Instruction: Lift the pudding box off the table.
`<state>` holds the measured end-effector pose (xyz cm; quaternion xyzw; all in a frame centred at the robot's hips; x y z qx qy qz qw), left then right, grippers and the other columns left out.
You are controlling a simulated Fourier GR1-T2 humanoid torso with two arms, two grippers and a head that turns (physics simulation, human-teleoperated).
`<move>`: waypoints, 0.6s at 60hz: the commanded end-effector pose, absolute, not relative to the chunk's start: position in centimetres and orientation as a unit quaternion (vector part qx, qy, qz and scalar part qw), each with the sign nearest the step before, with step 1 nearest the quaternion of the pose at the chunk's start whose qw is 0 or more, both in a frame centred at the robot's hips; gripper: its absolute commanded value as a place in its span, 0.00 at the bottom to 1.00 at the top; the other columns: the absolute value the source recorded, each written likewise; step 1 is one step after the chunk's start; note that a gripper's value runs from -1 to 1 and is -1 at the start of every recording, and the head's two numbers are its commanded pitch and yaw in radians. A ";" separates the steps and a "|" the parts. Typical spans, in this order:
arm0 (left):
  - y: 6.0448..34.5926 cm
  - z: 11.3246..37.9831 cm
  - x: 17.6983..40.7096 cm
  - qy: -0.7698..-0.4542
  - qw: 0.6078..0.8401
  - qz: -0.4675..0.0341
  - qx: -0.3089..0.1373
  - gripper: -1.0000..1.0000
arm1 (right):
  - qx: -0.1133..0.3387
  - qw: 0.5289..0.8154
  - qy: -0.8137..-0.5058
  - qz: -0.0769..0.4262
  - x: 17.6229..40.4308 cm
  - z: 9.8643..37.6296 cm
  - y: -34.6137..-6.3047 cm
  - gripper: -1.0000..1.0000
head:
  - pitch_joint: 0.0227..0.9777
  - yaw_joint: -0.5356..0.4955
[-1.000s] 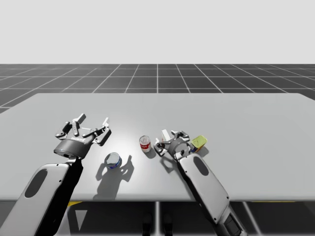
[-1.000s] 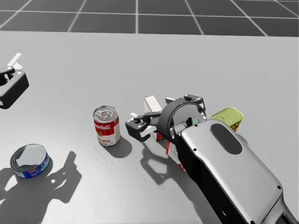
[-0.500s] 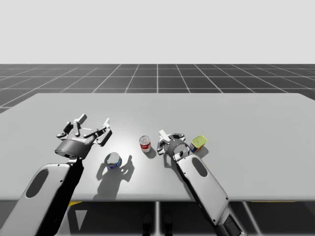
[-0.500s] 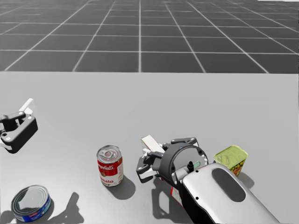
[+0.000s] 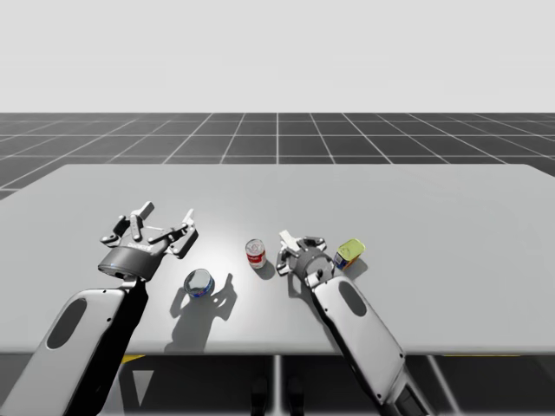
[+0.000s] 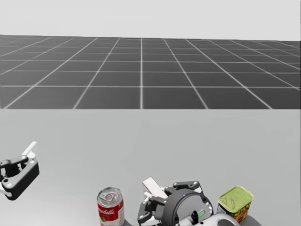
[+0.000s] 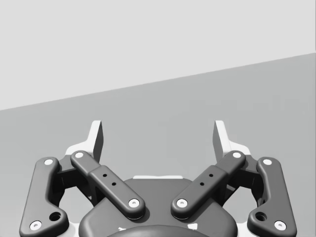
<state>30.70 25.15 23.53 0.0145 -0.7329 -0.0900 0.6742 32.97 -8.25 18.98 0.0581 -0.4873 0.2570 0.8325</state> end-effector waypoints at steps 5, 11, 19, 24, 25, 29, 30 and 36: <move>25.2 23.5 30.7 -0.733 0.674 -0.090 0.014 0.00 | 0.028 0.830 -0.508 0.229 32.8 19.7 -9.2 1.00 | 0.46 0.48; 25.2 23.5 30.8 -0.733 0.675 -0.089 0.014 0.00 | 0.030 0.820 -0.525 0.225 32.6 20.9 -9.3 1.00 | 0.46 0.48; 25.2 23.6 30.7 -0.733 0.674 -0.089 0.013 0.00 | 0.031 0.801 -0.557 0.215 32.2 22.9 -9.5 1.00 | 0.47 0.48; 25.2 23.6 30.7 -0.733 0.674 -0.089 0.013 0.00 | 0.028 0.789 -0.576 0.210 32.1 24.3 -9.7 1.00 | 0.47 0.48; 25.2 23.6 30.7 -0.733 0.674 -0.089 0.013 0.00 | 0.027 0.788 -0.579 0.208 32.1 24.5 -9.8 1.00 | 0.47 0.48; 25.2 23.6 30.7 -0.733 0.674 -0.088 0.014 0.00 | 0.024 0.776 -0.596 0.202 32.1 25.6 -10.0 1.00 | 0.47 0.48; 25.2 23.6 30.7 -0.733 0.674 -0.088 0.014 0.00 | 0.023 0.769 -0.607 0.199 32.1 26.2 -10.1 1.00 | 0.46 0.48; 25.2 23.6 30.7 -0.733 0.674 -0.088 0.013 0.00 | 0.025 0.753 -0.630 0.188 32.1 27.8 -10.4 1.00 | 0.46 0.47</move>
